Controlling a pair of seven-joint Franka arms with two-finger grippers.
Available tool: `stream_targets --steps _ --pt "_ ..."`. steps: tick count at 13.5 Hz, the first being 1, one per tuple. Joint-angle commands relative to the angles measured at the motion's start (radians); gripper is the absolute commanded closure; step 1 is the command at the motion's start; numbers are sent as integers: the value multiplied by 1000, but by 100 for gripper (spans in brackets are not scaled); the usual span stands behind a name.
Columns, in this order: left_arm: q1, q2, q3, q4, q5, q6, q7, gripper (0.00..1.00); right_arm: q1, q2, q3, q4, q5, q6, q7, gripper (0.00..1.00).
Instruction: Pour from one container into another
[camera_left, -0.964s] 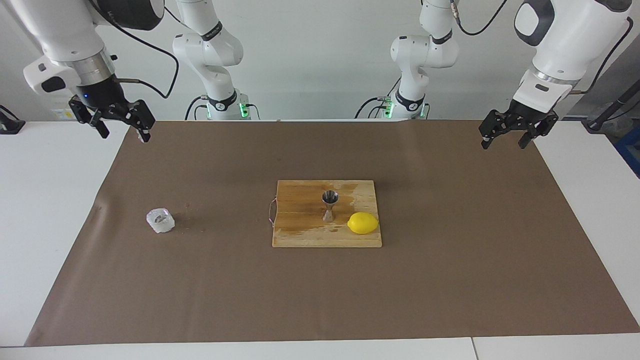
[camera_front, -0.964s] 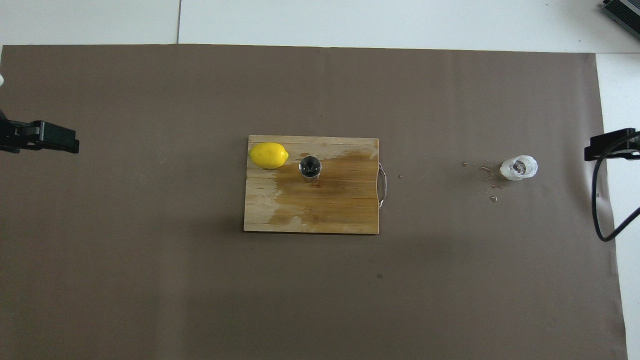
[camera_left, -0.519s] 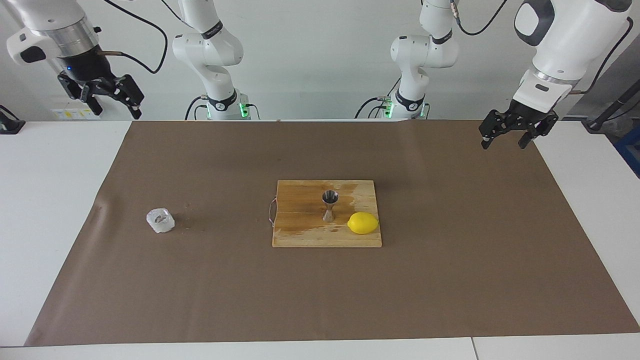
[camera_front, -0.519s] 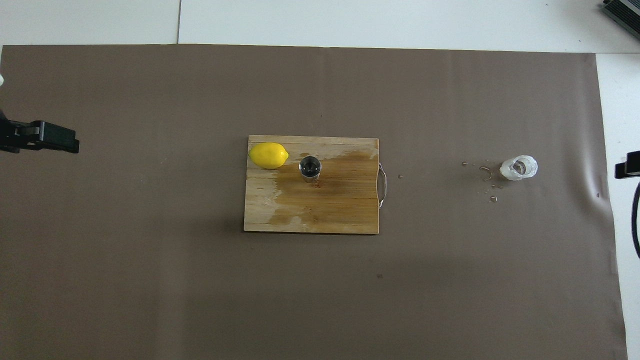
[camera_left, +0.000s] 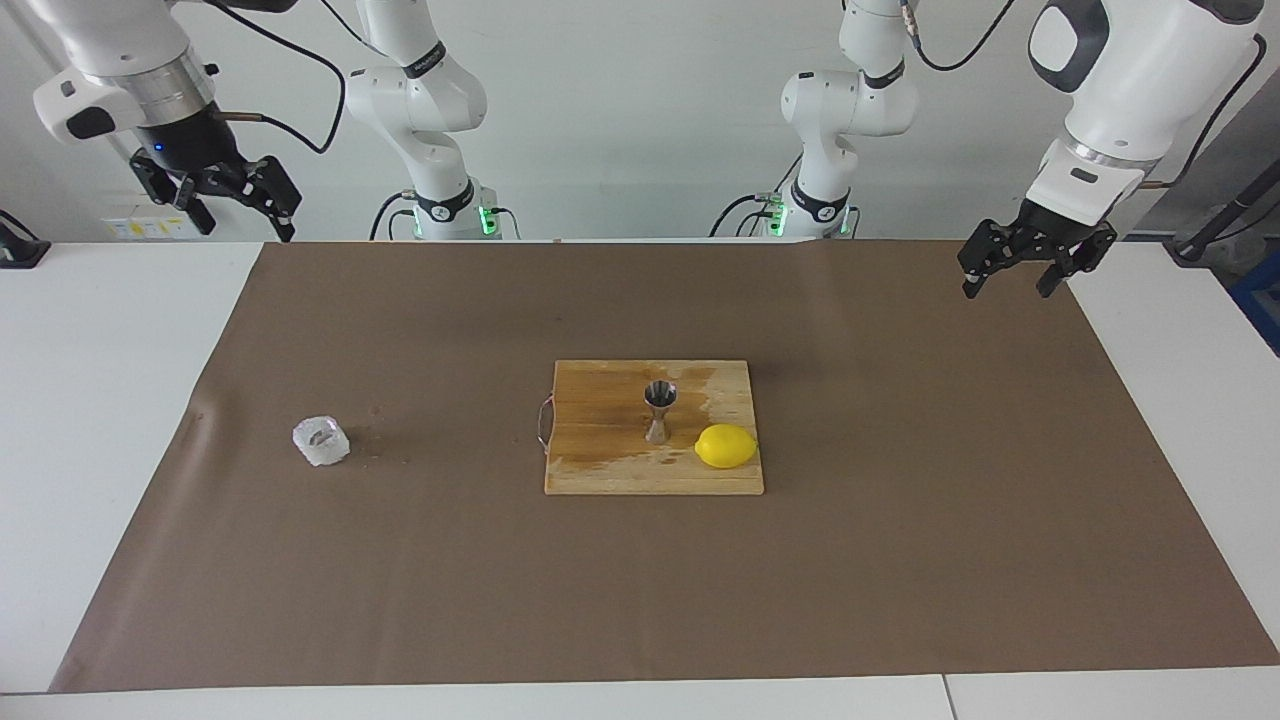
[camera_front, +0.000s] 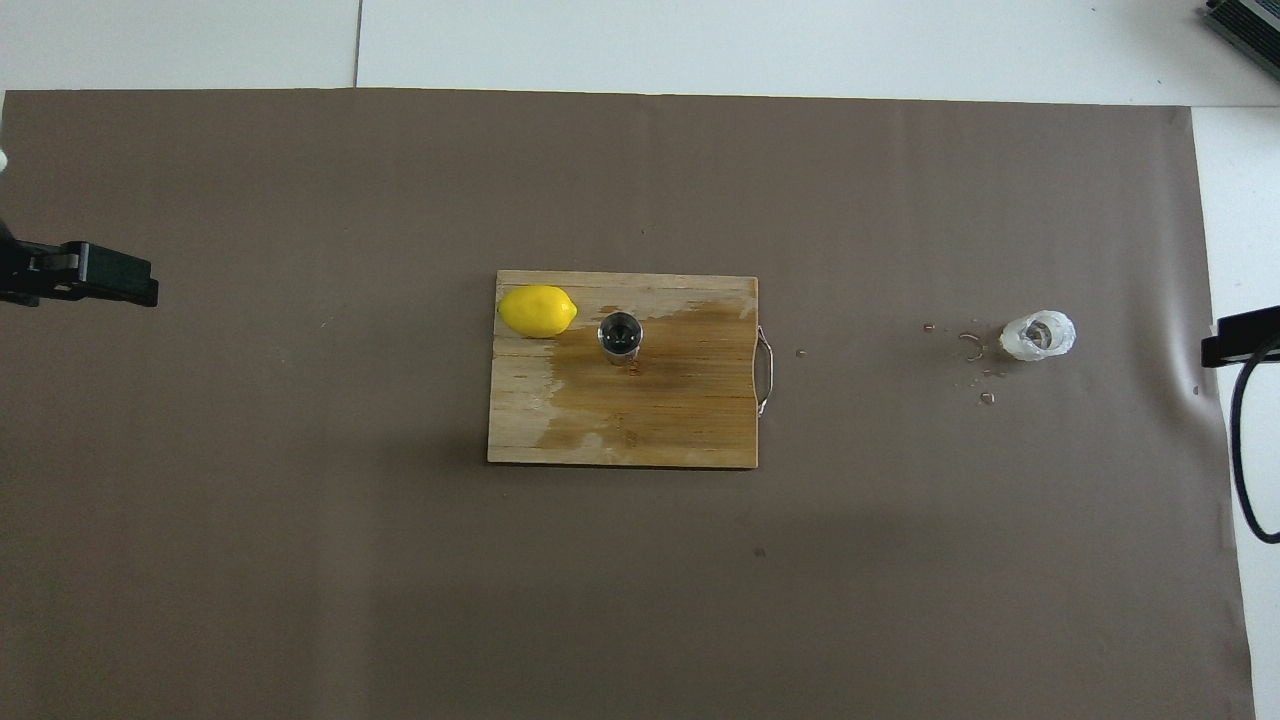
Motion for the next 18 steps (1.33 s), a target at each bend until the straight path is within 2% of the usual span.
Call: stream_targets --steps 1,4,18 --pt "-1 -29 -1 -33 8 -3 -11 0 -1 -31 18 -44 -20 35 -18 0" --pt "-1 -29 -1 -33 8 -3 -12 0 -3 -31 15 -46 41 26 -1 0" --pt "-1 -29 -1 -33 8 -3 -12 0 -3 -33 12 -52 40 26 -24 0"
